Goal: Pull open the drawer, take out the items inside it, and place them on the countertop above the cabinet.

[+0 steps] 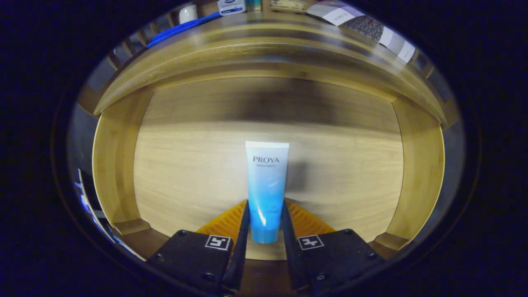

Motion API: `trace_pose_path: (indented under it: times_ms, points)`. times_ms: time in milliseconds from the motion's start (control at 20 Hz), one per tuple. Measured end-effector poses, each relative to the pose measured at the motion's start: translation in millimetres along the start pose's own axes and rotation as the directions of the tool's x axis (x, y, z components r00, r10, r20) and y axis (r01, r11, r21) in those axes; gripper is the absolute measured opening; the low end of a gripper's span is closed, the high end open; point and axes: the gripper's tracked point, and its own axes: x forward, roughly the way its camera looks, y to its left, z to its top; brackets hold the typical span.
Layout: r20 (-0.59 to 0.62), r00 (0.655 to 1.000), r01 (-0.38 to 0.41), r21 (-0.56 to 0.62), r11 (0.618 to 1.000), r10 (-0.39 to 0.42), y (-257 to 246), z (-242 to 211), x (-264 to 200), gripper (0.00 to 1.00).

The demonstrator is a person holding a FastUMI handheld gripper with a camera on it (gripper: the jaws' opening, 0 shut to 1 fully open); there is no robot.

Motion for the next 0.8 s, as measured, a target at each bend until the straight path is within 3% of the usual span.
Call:
trace_pose_path:
  times_ms: [450, 800]
  points:
    - [0.122, 0.988, -0.095, -0.035, 0.995, 0.099, 8.8, -7.1, -76.6, 0.45]
    - [0.216, 0.972, -0.082, -0.056, 0.995, 0.092, 15.7, 33.2, -135.7, 0.45]
